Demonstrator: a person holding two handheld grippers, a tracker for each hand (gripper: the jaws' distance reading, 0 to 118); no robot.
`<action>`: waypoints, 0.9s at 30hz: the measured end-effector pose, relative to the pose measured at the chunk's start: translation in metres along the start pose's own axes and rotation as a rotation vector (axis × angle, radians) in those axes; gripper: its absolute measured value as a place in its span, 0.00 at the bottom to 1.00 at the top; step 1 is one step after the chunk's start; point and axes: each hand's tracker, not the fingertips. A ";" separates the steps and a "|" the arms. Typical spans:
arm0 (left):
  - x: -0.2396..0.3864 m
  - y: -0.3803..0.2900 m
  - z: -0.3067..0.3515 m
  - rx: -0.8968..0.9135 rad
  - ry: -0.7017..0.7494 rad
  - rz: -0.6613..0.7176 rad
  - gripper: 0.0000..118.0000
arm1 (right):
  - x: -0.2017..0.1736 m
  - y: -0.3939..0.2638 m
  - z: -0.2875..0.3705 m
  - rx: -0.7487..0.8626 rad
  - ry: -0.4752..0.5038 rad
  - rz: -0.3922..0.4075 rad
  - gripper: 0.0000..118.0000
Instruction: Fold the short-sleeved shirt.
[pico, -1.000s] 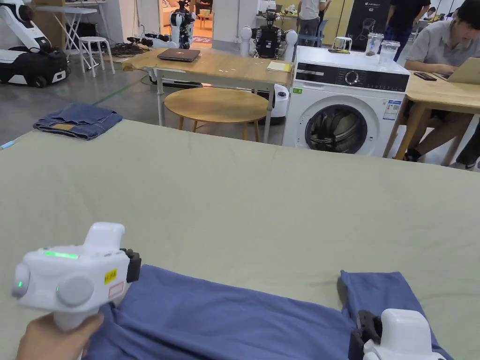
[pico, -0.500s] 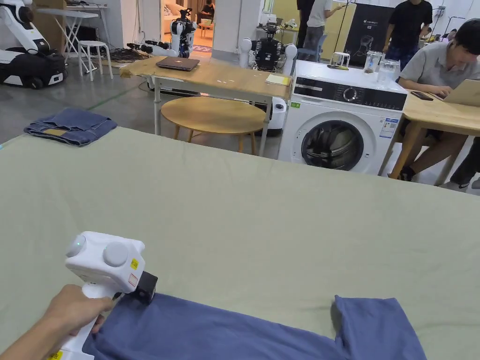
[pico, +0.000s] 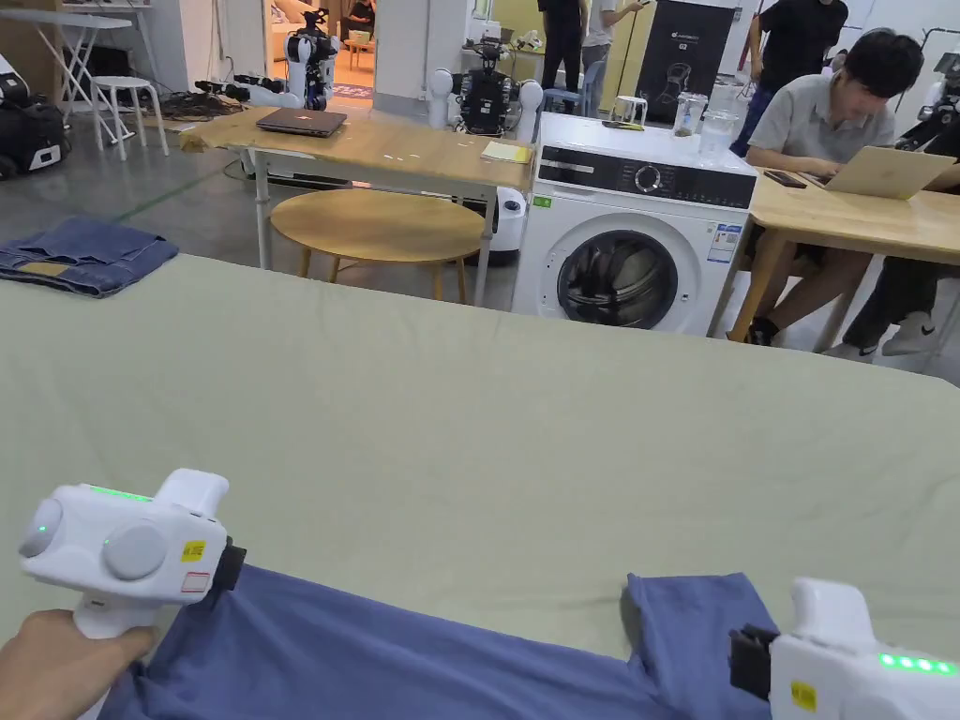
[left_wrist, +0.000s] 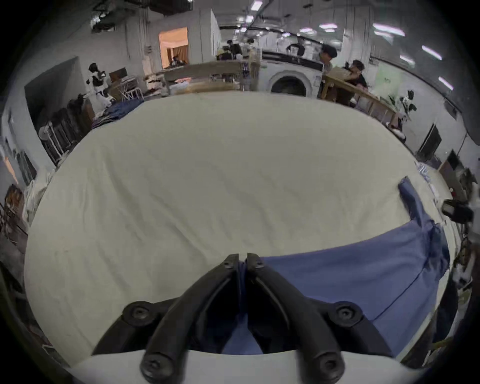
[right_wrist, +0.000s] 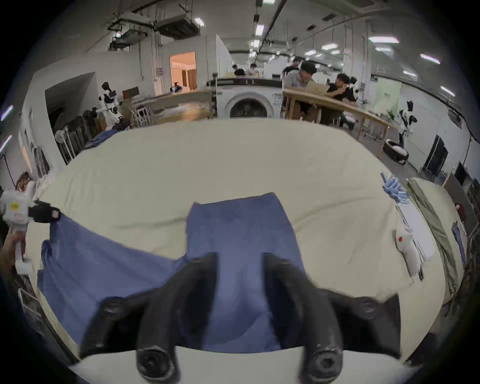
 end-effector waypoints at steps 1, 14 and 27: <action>-0.001 -0.002 0.006 0.017 -0.004 0.001 0.00 | 0.006 0.009 -0.014 -0.021 0.002 -0.006 0.50; 0.001 -0.017 0.032 0.074 -0.022 0.049 0.00 | 0.035 0.036 -0.115 -0.293 -0.009 -0.058 0.42; -0.004 -0.011 0.044 0.097 -0.041 0.080 0.00 | 0.021 0.034 -0.020 -0.073 0.058 -0.006 0.00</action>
